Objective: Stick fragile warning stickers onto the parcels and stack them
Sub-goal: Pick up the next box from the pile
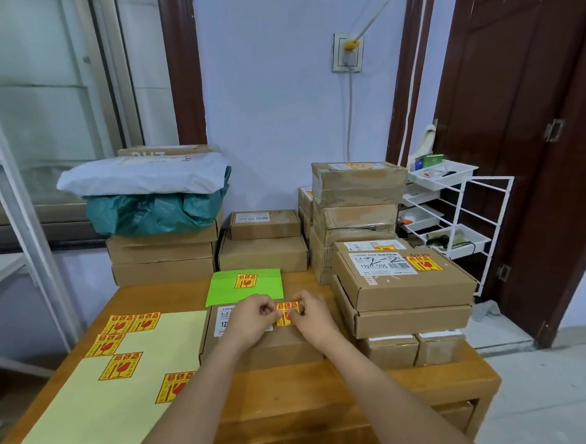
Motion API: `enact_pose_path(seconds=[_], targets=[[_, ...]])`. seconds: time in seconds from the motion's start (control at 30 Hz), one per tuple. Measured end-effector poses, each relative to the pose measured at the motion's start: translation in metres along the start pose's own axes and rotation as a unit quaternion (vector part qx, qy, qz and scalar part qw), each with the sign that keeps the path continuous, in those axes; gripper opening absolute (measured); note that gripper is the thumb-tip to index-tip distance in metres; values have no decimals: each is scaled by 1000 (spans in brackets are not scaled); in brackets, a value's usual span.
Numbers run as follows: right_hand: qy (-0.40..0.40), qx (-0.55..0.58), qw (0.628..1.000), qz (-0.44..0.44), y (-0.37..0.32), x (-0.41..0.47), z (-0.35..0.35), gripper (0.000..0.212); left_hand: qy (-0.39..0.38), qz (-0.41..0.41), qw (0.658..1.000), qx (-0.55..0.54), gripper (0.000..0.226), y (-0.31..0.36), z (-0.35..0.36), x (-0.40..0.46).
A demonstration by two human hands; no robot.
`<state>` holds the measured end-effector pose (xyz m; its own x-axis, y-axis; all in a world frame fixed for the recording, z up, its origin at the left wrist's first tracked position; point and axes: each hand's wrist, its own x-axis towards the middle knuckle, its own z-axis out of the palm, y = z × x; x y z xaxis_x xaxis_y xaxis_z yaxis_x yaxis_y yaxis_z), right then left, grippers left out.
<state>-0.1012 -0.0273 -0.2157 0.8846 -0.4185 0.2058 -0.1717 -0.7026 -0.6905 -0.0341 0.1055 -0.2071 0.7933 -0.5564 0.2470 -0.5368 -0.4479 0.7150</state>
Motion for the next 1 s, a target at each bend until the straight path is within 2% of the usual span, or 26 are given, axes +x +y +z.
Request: enact_pose_path(seconds=[0.13, 0.23, 0.37, 0.47, 0.7, 0.77, 0.87, 1.0], targets=[[-3, -79, 997, -18, -4, -1, -3, 26, 7, 9, 1000, 20, 33, 0, 1, 1], [-4, -91, 996, -18, -6, -4, -5, 26, 6, 12, 999, 30, 32, 0, 1, 1], [0, -96, 995, -20, -5, -3, -4, 30, 32, -1, 998, 62, 12, 5, 3, -2], [9, -84, 996, -10, -5, -3, -3, 33, 70, -28, 993, 87, 34, 6, 5, -2], [4, -112, 994, -4, -5, -3, -4, 37, 65, -28, 991, 112, 43, 6, 7, -2], [-9, -95, 995, 13, -6, -2, -3, 41, 58, -29, 989, 136, 54, 7, 7, -2], [-38, -59, 997, 39, -5, 0, -3, 59, 42, -44, 986, 157, 70, 6, 6, 0], [-55, -23, 997, 51, -1, 3, -2, 67, -11, -52, 988, 148, 78, 4, 4, 4]])
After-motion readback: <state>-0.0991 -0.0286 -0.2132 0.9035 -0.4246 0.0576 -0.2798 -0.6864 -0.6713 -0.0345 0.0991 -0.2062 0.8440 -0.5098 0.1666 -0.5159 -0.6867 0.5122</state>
